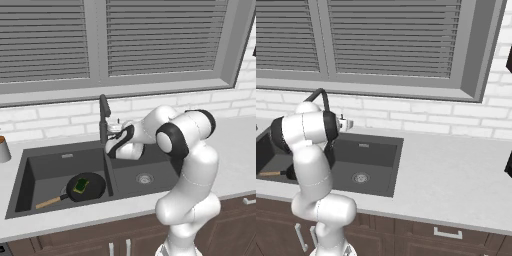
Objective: Pick the pan and sponge and place them into the sink. Then turn on the water.
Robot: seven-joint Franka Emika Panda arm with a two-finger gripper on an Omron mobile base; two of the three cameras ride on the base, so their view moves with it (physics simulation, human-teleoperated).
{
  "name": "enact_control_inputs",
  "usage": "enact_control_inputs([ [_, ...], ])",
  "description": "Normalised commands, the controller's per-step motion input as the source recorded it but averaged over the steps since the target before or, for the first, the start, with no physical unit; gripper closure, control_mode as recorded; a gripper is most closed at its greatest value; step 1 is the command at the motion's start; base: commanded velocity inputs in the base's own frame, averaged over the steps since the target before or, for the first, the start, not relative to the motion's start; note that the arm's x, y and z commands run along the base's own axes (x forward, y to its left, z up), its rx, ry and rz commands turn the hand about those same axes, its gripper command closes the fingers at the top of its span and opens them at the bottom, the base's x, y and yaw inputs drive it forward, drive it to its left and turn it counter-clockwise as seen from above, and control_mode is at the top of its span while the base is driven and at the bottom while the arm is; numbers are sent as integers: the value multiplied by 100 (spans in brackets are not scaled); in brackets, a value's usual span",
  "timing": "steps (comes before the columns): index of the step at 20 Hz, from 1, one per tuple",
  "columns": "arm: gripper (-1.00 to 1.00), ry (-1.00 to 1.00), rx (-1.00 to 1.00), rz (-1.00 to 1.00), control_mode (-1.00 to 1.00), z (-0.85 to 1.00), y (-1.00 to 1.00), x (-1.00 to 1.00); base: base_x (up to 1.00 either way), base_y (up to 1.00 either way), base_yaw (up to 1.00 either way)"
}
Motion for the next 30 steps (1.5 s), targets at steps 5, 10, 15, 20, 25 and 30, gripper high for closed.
enact_control_inputs([
  [5, -100, -4, 1, 0, -100, -10, 0, 19, 0, 0, 0],
  [10, -100, -4, 0, 0, -100, -3, 0, 25, 0, 0, 0],
  [15, -100, -3, 0, 0, -100, -9, 0, 22, 0, 0, 0],
  [20, -100, -3, 0, 0, -100, -18, 0, 18, 0, 0, 0],
  [25, -100, -2, 0, 0, -100, -23, 0, 16, 0, 0, 0],
  [30, -100, -1, 0, 0, -100, -24, 5, 6, 0, 0, 0],
])
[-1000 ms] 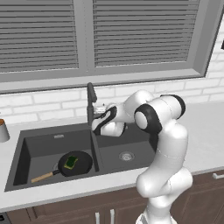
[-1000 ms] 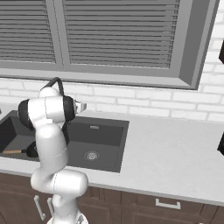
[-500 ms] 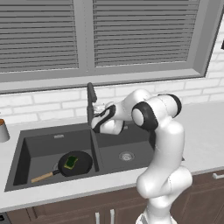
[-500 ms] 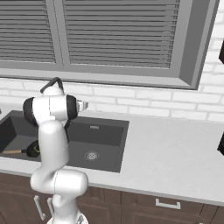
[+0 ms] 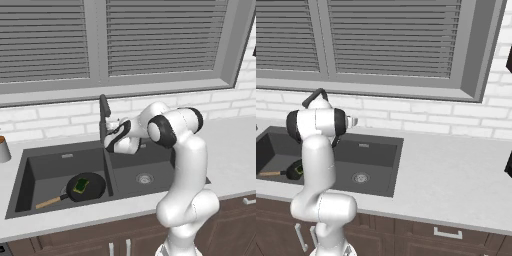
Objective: Pick the pan and sponge and place them into the sink. Then turn on the water.
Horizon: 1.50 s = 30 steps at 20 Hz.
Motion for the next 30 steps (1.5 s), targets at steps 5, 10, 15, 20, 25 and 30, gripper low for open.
enact_control_inputs([
  [5, -100, 0, 0, 0, -100, -17, 14, 4, 0, 0, 0],
  [10, -100, 0, 0, 0, -100, -10, 6, 0, 0, 0, 0],
  [15, -100, 0, 0, 0, -100, 0, 0, 1, 0, 0, 0],
  [20, -100, 0, 0, 0, -100, 0, 0, 2, 0, 0, 0],
  [25, -100, 0, 0, 0, -100, 0, 0, 0, 0, 0, 0],
  [30, -100, 0, 0, 0, -100, 0, 0, 8, 0, 0, 0],
])
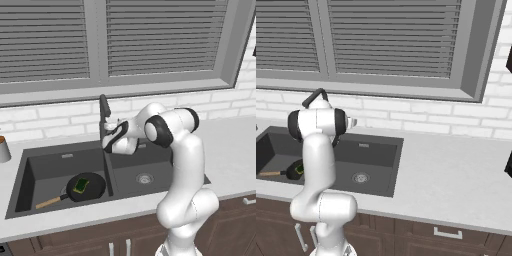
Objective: Pick the pan and sponge and place them into the sink. Then turn on the water.
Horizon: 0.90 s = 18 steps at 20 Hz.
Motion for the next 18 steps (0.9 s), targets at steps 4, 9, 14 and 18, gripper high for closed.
enact_control_inputs([
  [4, -100, 0, 1, 0, -100, 0, -1, 14, 0, 0, 0],
  [9, -100, 0, 0, 0, -100, 0, 0, 8, 0, 0, 0],
  [14, -100, 0, 0, 0, -100, 0, 0, 0, 0, 0, 0],
  [18, -100, 0, 1, 3, -100, 0, -15, 0, 0, 0, 0],
])
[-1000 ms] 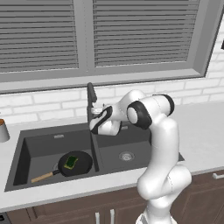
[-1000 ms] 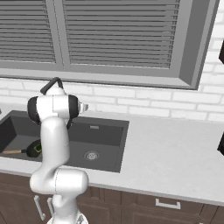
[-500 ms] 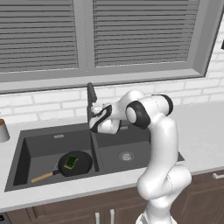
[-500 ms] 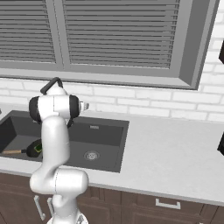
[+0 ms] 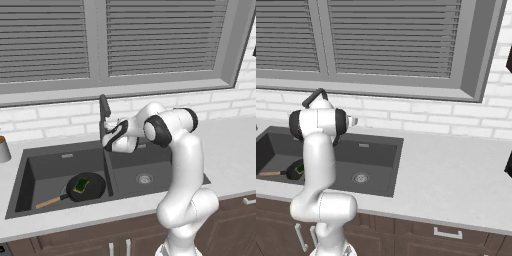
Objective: Pick the pan and sponge and place them into the sink. Then turn on the water.
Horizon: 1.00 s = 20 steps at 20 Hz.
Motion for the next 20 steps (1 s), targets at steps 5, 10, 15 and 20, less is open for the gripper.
enact_control_inputs([
  [5, -100, 0, 2, 4, -100, 0, -39, 0, 0, 0, 0],
  [10, -100, 0, 2, 4, -100, 0, -43, 0, 0, 0, 0],
  [15, -100, 0, 1, 3, -100, 0, -38, 0, 0, 0, 0],
  [20, -100, 0, 2, 3, -100, 0, -42, 0, 0, 0, 0],
])
